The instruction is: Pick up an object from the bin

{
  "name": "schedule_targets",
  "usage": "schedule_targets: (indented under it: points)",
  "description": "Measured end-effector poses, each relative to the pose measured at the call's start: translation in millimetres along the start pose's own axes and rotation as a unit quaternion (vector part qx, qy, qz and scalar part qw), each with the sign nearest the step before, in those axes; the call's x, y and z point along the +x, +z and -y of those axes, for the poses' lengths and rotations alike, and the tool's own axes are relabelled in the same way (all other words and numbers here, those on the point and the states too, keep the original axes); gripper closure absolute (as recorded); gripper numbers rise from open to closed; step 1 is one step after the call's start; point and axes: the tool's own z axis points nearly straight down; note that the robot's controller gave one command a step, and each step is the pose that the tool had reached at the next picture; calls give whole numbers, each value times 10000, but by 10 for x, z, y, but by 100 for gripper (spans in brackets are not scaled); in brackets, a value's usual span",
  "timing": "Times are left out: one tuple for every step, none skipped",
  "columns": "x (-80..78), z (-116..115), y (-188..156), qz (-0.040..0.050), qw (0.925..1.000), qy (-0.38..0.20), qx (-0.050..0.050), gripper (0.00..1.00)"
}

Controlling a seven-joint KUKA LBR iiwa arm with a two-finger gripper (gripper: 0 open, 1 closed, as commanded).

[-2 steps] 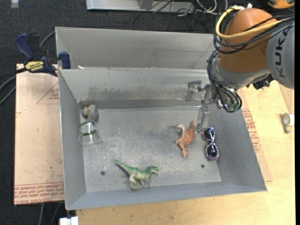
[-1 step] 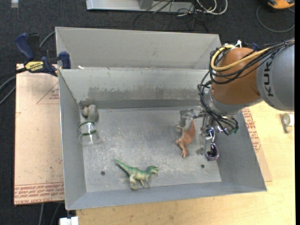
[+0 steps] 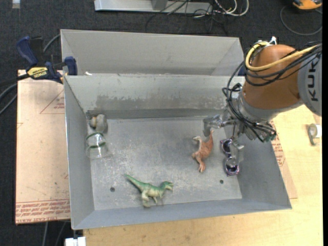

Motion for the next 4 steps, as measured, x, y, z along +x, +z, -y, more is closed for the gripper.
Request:
schedule_targets:
  points:
    - [-59,2,410,-27,9874,-1583,-37,0]
    - [-163,-17,932,9,9607,-2775,-7,0]
    - [-70,214,924,-2,9496,-3136,-35,100]
    - [-71,211,924,-2,9496,-3135,-38,100]
